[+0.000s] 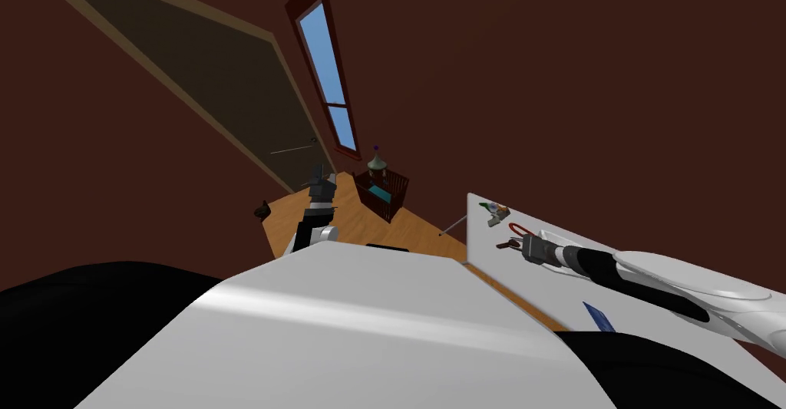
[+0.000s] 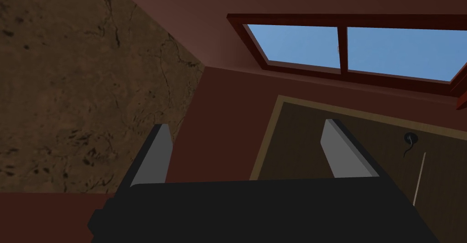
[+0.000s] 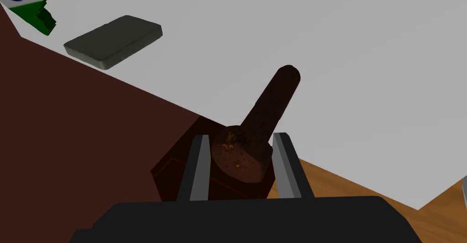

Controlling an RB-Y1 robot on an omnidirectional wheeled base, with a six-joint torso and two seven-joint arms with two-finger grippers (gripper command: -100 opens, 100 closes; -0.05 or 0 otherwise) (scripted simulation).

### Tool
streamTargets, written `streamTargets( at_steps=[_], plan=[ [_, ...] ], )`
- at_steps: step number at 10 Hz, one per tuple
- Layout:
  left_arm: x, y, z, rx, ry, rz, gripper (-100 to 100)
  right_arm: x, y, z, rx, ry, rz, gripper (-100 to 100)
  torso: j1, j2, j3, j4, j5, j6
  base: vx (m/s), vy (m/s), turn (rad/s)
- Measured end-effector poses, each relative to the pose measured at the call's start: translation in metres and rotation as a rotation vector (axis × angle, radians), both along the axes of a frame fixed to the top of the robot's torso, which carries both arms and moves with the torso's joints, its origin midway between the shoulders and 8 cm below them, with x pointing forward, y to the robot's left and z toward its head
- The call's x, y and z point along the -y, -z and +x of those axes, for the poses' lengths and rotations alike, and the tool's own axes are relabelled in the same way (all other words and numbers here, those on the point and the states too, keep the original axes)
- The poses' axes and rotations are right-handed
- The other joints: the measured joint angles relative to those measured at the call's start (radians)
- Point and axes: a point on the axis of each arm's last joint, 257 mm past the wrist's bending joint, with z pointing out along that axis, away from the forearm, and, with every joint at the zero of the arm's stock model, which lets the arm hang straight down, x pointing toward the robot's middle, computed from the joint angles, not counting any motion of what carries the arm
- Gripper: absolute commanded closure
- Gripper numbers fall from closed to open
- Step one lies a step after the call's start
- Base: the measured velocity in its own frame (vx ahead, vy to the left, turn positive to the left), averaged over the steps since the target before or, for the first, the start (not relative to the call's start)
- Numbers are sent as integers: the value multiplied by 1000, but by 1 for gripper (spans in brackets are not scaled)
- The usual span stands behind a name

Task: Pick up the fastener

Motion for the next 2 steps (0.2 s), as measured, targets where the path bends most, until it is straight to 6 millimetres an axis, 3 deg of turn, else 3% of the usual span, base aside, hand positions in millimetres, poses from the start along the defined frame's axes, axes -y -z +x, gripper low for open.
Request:
streamTargets(
  at_steps=[1,2],
  plan=[
    [0,0,0,0,0,0,0,2,-1,-2,-1,-4,3,100,0,0,0,0,0,-1,8,19,-5],
    [0,0,0,0,0,0,0,1,-1,-2,-2,-6,5,0,-2,1,0,0,-1,-1,0,0,0]
  ],
)
